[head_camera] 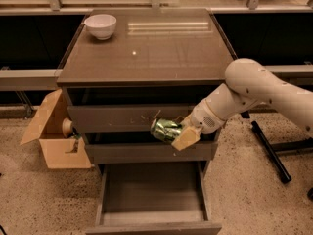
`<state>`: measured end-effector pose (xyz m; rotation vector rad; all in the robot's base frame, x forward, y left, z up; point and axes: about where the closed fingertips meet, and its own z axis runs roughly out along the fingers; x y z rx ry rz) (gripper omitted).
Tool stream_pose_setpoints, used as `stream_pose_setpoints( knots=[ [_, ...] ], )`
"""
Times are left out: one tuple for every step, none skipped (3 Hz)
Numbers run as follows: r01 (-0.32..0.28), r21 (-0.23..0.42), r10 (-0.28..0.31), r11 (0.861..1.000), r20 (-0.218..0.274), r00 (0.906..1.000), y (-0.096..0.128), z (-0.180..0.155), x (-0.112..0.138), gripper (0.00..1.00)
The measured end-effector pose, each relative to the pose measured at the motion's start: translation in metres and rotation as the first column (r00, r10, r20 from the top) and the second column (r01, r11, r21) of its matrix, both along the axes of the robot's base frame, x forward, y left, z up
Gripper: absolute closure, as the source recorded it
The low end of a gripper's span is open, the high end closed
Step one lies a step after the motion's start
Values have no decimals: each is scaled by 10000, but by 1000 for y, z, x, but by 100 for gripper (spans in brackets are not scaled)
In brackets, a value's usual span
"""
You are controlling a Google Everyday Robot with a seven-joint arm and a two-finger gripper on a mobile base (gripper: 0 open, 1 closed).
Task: Place green can into bottom drawer
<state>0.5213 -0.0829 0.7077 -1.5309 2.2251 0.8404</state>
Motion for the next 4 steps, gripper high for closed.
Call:
stream_pose_setpoints(
  knots=[
    [0,-1,0,10000,0,10000,0,0,0,100],
    [-157,-1264,146,9919,-95,9998,6,-30,-3,100],
    [-274,-3085,145,9508,-439,9989,2,-90,-14,100],
    [-320,-4063,-4,9132,-793,9969,-8,-147,-32,100]
  ],
)
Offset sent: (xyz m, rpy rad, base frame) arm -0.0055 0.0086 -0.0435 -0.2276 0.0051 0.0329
